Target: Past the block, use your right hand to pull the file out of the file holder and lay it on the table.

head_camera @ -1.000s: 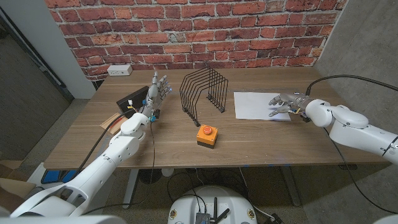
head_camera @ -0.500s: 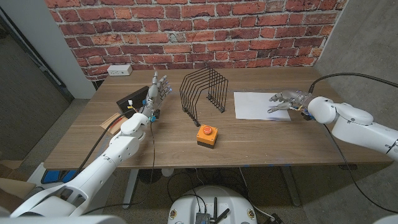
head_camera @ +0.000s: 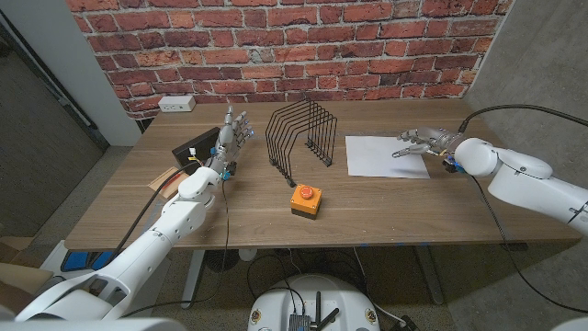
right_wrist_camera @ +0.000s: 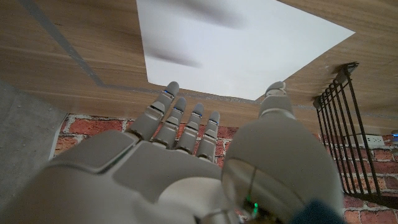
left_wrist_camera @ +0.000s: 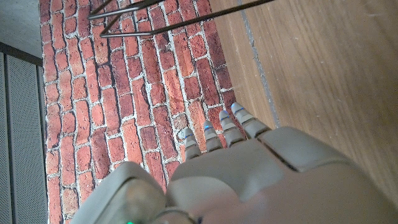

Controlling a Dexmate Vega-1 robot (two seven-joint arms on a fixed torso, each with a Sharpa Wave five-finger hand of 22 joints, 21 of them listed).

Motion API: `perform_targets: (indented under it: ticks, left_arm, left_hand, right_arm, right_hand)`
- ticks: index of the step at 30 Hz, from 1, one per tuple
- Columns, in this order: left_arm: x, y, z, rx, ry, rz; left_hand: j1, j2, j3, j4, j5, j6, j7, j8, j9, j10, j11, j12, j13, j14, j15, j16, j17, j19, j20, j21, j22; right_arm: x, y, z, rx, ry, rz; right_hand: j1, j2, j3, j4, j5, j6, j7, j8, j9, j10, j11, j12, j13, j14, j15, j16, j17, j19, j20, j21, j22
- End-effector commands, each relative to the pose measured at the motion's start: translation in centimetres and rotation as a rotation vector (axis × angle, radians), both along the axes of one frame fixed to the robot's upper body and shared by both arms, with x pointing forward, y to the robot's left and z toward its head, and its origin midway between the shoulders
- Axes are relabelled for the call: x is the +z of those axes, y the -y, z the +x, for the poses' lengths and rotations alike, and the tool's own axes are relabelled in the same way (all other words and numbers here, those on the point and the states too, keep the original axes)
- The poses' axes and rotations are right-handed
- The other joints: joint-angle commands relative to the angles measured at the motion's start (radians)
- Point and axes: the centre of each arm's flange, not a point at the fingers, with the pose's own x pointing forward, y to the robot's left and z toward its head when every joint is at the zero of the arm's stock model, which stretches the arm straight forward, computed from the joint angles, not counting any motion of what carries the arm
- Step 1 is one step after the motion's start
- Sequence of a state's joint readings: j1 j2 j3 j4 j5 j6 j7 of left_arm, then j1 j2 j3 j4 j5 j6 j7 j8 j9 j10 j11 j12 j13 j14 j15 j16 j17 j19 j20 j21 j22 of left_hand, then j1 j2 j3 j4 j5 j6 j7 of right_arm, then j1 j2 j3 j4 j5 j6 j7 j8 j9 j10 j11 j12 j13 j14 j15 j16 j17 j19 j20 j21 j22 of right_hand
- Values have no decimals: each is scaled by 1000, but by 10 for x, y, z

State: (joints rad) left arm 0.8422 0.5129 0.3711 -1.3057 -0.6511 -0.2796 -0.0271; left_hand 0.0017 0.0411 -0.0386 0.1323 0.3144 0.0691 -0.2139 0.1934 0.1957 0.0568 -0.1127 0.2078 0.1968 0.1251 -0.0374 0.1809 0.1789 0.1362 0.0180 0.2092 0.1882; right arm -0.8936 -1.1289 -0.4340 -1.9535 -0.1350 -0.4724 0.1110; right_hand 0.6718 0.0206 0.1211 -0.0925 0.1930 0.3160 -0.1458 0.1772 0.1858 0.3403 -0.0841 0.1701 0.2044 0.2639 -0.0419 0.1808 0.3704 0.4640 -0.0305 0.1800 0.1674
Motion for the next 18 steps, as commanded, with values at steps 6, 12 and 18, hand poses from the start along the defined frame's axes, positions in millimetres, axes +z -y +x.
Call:
perform_targets:
  ticks: [6, 12, 18]
  left_arm:
    - [0, 0, 0, 0, 0, 0]
    - [0, 0, 0, 0, 1, 0]
    - [1, -1, 0, 0, 1, 0]
  left_hand:
    - [2, 8, -5, 5, 2, -1, -6, 6, 3, -1, -6, 7, 2, 9, -2, 7, 3, 9, -1, 8, 6]
    - [2, 8, -5, 5, 2, -1, -5, 6, 3, 0, -6, 8, 2, 8, -1, 6, 3, 9, -1, 8, 6]
    - [2, 8, -5, 5, 2, -1, -6, 6, 3, 0, -6, 8, 2, 9, -1, 6, 3, 8, -1, 8, 6]
  right_arm:
    - [10, -13, 14, 25, 13, 208]
    - [10, -17, 19, 22, 59, 296]
    - [5, -19, 30, 65, 91, 404]
  right_hand:
    - [-41, 25, -1, 26, 0, -30, 3, -2, 0, -30, 7, 4, -2, -19, -13, 7, -6, -15, -3, 0, 1]
    - [-52, 34, -1, 31, -1, -36, 3, 0, 0, -38, 8, 5, -3, -26, -13, 8, -8, -20, -5, 0, 1]
    - [-56, 34, -2, 31, -3, -36, 7, 2, -1, -42, 15, 7, -4, -27, -10, 9, -11, -21, -5, 1, 1]
